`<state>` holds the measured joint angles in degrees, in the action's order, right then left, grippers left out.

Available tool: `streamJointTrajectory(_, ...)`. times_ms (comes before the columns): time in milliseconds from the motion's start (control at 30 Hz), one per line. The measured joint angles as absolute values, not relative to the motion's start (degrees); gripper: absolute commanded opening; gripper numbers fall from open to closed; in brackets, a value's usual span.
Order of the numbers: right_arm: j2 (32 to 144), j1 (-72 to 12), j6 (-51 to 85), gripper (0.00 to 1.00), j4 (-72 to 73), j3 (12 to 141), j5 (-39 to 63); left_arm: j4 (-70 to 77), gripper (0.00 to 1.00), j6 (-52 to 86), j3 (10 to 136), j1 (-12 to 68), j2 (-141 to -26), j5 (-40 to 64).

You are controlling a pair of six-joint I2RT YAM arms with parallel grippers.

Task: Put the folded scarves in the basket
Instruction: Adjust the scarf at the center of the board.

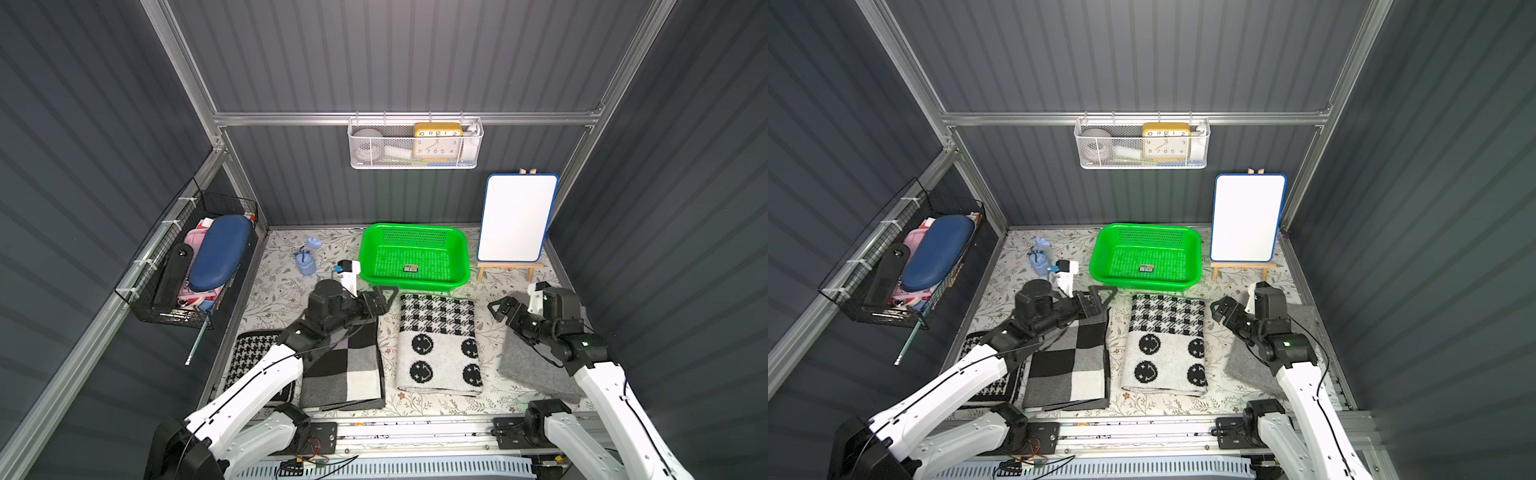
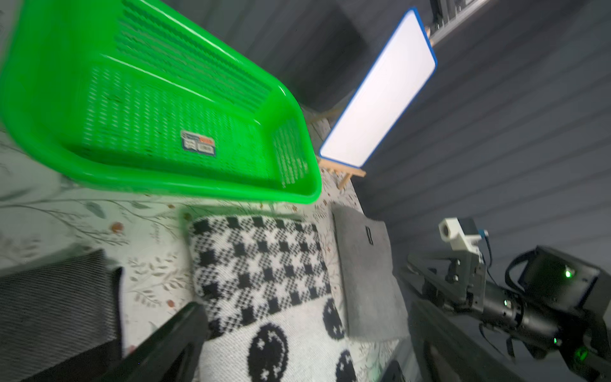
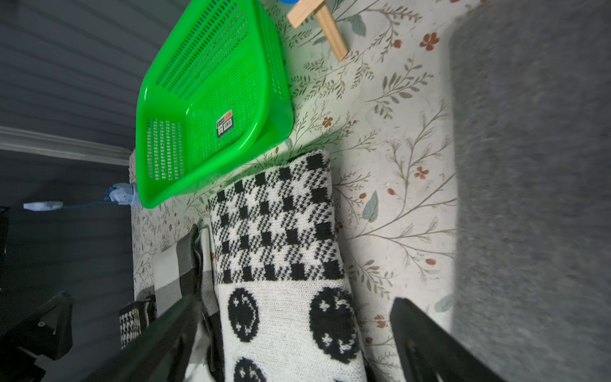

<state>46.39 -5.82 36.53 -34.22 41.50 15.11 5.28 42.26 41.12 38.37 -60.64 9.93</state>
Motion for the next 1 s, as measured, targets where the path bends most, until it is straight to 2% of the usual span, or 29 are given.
streamJointTrajectory(133,50.4,-10.2,36.5,0.95,-34.0,42.0,13.2,7.3,0.99,46.8,41.0,47.4,-65.5,6.0)
streamJointTrajectory(367,58.6,-13.0,36.6,0.95,-32.7,42.2,12.2,4.9,0.99,53.1,41.0,54.9,-74.4,1.5)
streamJointTrajectory(567,64.0,-13.3,37.5,0.94,-27.9,41.3,12.6,-0.1,0.99,56.6,41.0,55.6,-76.8,0.1)
streamJointTrajectory(833,70.7,-13.5,39.0,0.85,-21.8,39.6,13.1,-4.2,0.99,58.7,40.4,55.6,-76.8,0.9)
streamJointTrajectory(1000,75.5,-13.8,39.6,0.85,-18.6,39.6,15.1,-5.1,0.95,60.0,37.5,55.6,-76.7,1.7)
